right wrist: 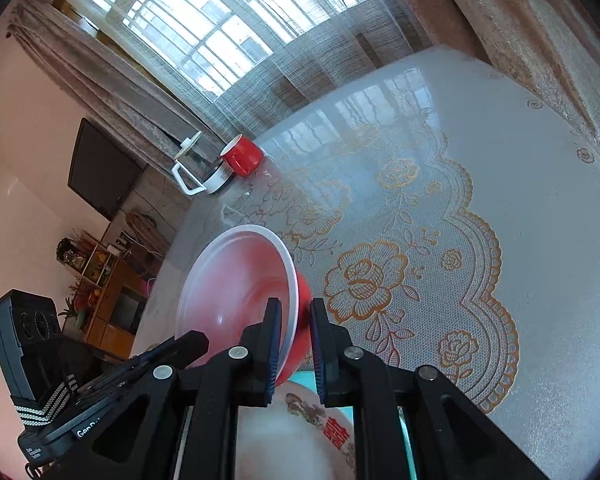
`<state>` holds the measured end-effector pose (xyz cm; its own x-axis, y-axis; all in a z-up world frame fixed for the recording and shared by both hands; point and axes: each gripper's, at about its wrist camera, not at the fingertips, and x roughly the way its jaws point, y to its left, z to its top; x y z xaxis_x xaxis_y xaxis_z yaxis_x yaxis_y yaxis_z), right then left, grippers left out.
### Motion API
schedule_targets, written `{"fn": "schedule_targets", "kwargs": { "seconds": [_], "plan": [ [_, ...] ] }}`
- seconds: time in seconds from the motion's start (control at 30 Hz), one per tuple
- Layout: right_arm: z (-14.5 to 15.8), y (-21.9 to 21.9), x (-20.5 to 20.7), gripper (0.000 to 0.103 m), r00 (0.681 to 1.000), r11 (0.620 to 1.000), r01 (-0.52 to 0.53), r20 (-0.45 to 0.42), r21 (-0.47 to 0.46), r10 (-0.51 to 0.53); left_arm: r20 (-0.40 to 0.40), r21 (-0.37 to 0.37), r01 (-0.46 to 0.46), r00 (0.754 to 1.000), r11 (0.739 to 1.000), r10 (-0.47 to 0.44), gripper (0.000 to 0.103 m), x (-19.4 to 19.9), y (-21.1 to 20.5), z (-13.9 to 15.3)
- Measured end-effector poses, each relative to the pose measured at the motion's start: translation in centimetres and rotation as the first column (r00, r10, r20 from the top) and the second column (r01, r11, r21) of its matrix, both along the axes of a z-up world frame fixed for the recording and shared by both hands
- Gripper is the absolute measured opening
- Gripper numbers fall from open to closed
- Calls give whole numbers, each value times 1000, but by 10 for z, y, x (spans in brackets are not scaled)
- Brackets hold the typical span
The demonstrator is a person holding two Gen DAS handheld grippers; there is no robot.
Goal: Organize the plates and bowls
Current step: 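Carry the red-and-white bowl with both tools over the yellow bowl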
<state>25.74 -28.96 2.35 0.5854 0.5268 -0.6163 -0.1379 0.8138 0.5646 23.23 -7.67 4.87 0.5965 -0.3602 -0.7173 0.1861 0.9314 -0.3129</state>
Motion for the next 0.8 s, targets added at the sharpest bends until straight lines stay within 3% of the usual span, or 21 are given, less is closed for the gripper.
{"fn": "schedule_targets", "kwargs": {
  "seconds": [0.47, 0.8],
  "plan": [
    [1, 87, -27, 14, 993, 993, -115, 3, -7, 115, 44, -2, -87, 995, 996, 87, 16, -58, 88, 6],
    [2, 174, -39, 14, 964, 964, -267, 15, 0, 267, 66, -20, -208, 976, 978, 209, 17, -94, 176, 9]
  ]
}}
